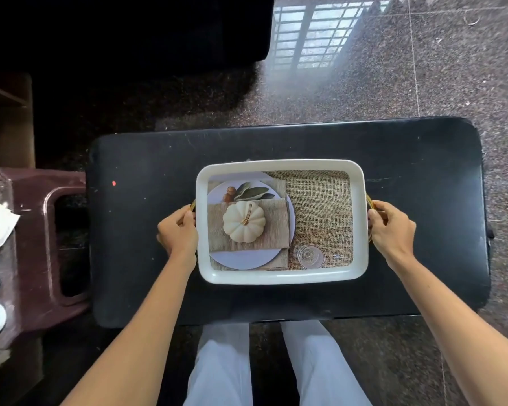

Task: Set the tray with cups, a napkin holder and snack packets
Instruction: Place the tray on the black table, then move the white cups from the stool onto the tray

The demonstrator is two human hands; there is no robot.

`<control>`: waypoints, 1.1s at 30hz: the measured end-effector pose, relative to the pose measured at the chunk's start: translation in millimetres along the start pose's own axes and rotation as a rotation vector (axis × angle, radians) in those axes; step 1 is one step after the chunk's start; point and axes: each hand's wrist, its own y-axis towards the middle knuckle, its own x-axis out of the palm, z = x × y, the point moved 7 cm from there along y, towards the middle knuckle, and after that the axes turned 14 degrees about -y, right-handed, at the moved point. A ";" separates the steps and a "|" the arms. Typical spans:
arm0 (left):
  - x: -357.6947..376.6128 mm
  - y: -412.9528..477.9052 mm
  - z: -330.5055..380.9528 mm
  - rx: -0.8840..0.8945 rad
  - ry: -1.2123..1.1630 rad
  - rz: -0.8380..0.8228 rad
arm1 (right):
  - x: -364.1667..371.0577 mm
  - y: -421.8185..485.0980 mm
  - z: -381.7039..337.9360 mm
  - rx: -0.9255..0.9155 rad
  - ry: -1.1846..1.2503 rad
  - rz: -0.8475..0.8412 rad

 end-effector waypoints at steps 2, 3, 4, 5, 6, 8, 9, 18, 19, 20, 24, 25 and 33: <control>1.9 0.7 -1.4 0.000 -0.003 -0.005 | 1.7 0.8 2.2 0.000 0.000 -0.019; 2.2 1.0 -2.4 0.003 -0.003 -0.001 | 2.2 1.2 2.7 -0.002 0.000 -0.025; 2.7 1.3 -3.6 0.005 0.000 0.006 | 2.3 1.9 2.8 -0.004 0.003 -0.030; 3.1 1.2 -4.5 0.007 0.006 0.013 | 2.2 2.5 3.2 -0.004 0.005 -0.032; 3.3 1.1 -5.5 0.006 0.009 0.017 | 2.2 3.1 3.8 -0.004 0.004 -0.031; 4.0 0.6 -6.9 -0.003 0.008 0.011 | 2.5 4.0 4.6 -0.007 -0.005 -0.036; 3.9 0.2 -6.8 -0.008 0.008 0.006 | 3.4 4.5 5.3 -0.009 -0.008 -0.043; -27.0 -27.9 14.9 0.033 -0.057 0.010 | -12.5 -15.6 -23.1 -0.168 -0.165 0.043; -34.3 -32.9 17.9 0.054 -0.088 0.019 | -13.9 -22.6 -34.0 -0.206 -0.181 0.044; -41.8 -38.5 20.3 0.076 -0.113 0.026 | -14.8 -31.1 -47.4 -0.257 -0.192 0.040; -78.3 -63.1 22.2 0.133 -0.179 0.059 | -9.3 -72.6 -109.0 -0.489 -0.202 -0.007; -88.2 -69.5 20.1 0.140 -0.199 0.076 | -6.2 -82.7 -122.8 -0.543 -0.209 -0.019; -187.3 -98.9 -16.5 0.106 -0.416 0.187 | 25.4 -165.1 -229.1 -0.873 -0.160 -0.043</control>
